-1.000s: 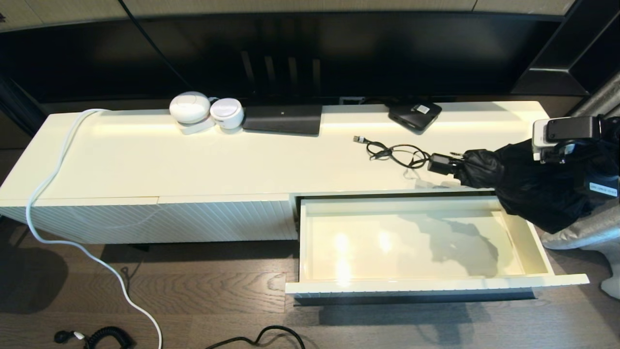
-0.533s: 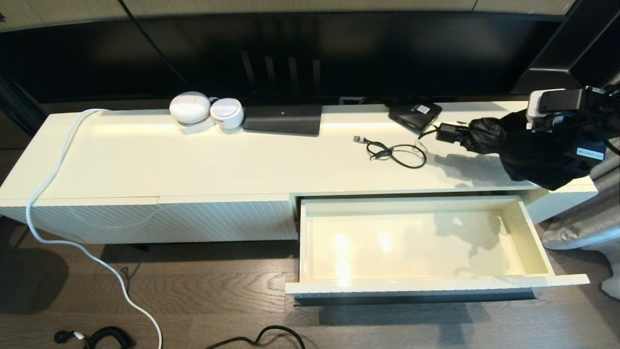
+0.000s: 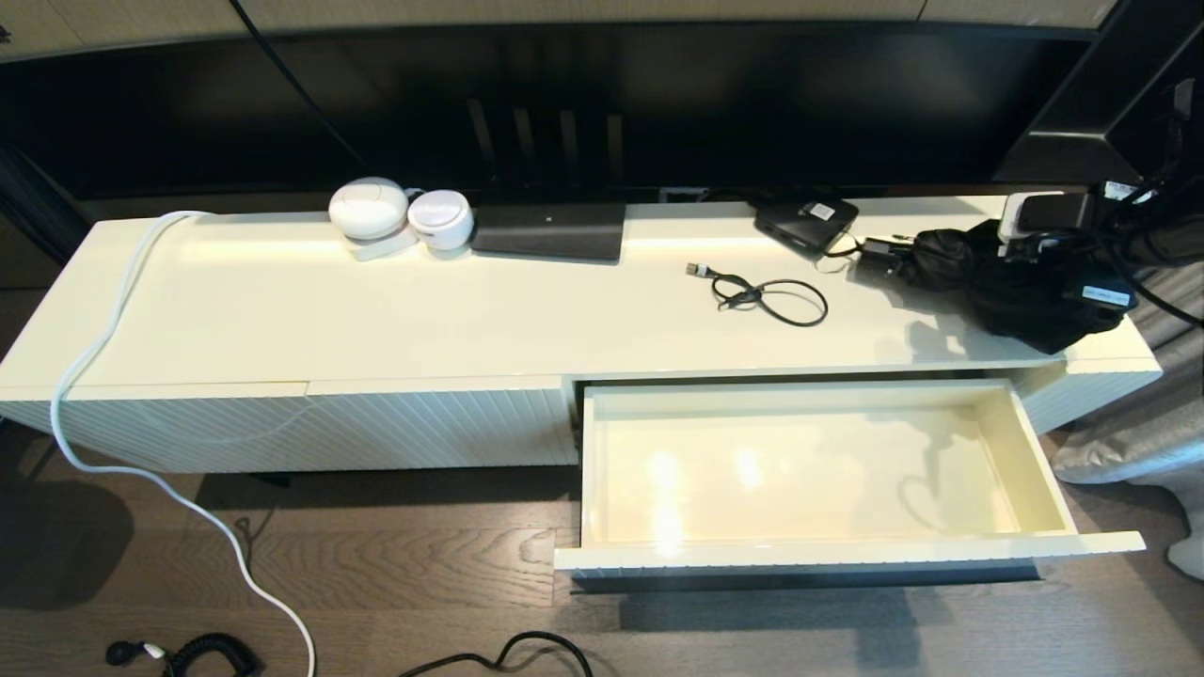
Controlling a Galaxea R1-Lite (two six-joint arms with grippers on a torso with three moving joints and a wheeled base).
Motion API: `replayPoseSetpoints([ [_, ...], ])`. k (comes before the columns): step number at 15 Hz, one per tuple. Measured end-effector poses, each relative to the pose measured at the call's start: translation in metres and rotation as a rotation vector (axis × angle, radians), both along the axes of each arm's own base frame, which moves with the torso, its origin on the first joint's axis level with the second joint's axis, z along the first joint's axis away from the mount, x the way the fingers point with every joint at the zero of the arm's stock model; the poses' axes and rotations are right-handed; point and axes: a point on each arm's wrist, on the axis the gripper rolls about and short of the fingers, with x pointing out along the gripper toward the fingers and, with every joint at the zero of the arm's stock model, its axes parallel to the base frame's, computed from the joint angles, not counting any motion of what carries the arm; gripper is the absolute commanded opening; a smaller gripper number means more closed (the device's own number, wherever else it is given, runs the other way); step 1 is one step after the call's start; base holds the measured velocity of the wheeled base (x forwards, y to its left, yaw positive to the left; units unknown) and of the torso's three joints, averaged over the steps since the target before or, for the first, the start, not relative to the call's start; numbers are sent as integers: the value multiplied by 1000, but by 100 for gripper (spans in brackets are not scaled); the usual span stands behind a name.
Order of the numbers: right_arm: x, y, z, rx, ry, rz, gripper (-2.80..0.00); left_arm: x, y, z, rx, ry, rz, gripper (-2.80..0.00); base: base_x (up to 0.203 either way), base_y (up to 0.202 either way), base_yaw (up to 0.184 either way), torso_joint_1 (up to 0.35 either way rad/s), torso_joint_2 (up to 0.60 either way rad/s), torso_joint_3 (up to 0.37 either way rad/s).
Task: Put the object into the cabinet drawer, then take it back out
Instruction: Take the umbrella out of the drawer and put it on the table
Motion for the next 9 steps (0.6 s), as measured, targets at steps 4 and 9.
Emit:
replayPoseSetpoints([
  [4, 8, -1, -15, 17, 39, 0, -280, 0, 0, 0, 0, 0, 0, -280, 0, 0, 0, 0, 0, 0],
  [9, 12, 12, -21, 26, 38, 26, 0, 0, 0, 0, 0, 0, 0, -280, 0, 0, 0, 0, 0, 0],
])
